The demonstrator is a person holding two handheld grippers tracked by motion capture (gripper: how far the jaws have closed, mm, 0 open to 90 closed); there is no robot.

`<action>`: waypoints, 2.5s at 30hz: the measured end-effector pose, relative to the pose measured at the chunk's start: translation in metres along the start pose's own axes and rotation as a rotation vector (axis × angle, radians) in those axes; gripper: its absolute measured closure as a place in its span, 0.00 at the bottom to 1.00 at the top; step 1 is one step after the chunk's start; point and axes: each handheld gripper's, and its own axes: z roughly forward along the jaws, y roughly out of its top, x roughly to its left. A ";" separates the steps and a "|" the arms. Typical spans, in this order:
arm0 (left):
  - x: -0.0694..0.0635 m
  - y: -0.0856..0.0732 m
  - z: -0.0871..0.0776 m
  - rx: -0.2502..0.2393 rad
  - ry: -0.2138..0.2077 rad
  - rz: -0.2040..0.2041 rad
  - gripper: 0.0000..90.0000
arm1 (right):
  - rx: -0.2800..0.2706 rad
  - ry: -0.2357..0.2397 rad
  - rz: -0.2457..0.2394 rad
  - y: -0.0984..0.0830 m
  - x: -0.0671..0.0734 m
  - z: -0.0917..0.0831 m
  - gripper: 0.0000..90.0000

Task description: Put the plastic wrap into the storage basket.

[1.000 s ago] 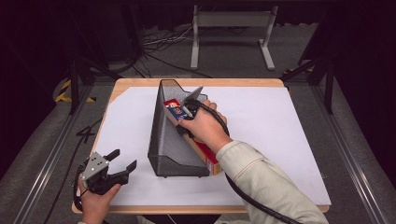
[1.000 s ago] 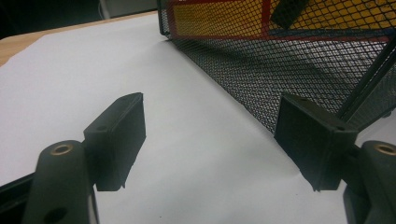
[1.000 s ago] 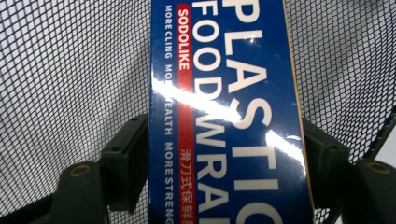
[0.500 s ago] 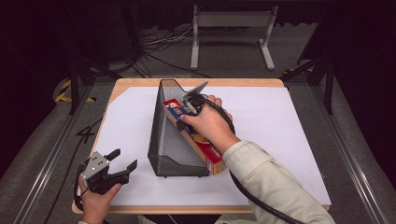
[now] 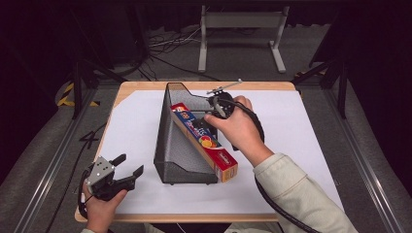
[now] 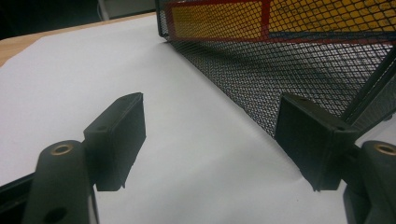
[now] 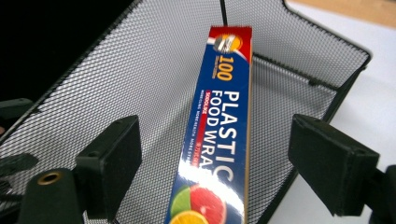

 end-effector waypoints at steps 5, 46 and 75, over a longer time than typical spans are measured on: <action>0.000 0.001 0.001 0.005 -0.002 0.000 0.28 | -0.096 0.010 -0.054 -0.010 -0.009 -0.018 0.18; -0.001 0.000 0.000 0.009 0.006 -0.008 0.28 | -0.349 -0.013 -0.267 -0.123 -0.087 -0.116 0.12; -0.001 0.000 0.000 -0.002 -0.009 0.009 0.27 | -0.411 -0.047 -0.221 -0.224 -0.143 -0.079 0.09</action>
